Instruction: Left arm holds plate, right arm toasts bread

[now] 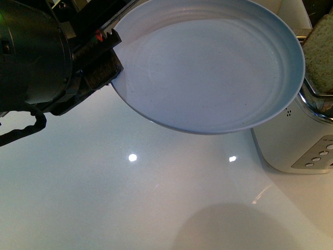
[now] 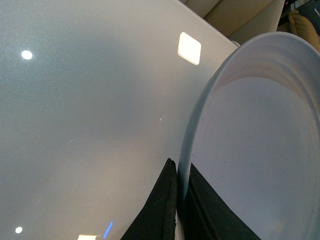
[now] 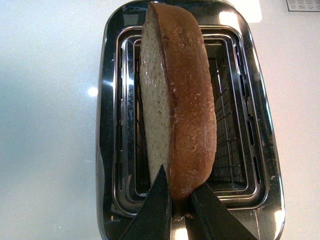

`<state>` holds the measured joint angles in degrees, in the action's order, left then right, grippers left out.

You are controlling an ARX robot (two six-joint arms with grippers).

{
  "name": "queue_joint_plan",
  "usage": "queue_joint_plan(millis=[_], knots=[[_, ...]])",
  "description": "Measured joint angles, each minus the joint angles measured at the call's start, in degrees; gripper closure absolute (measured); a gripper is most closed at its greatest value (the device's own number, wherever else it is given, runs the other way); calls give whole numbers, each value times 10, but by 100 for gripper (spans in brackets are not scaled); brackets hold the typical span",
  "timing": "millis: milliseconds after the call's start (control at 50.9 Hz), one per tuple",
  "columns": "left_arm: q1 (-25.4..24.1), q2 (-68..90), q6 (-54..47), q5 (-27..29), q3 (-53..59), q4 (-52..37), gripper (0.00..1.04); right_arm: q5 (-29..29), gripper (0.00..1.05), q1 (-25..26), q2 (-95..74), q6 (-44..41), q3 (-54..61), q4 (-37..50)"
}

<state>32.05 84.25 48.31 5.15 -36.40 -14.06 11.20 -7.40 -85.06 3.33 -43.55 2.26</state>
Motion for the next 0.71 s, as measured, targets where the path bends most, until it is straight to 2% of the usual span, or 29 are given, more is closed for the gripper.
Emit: queue_joint_plan(millis=[491, 648, 707], knots=[[0, 0, 0, 0, 0, 0, 102, 4, 39, -2, -2, -3, 23, 20], [0, 0, 0, 0, 0, 0, 102, 6, 10, 3, 28, -12, 41, 41], [0, 0, 0, 0, 0, 0, 102, 5, 8, 6, 47, -12, 49, 44]])
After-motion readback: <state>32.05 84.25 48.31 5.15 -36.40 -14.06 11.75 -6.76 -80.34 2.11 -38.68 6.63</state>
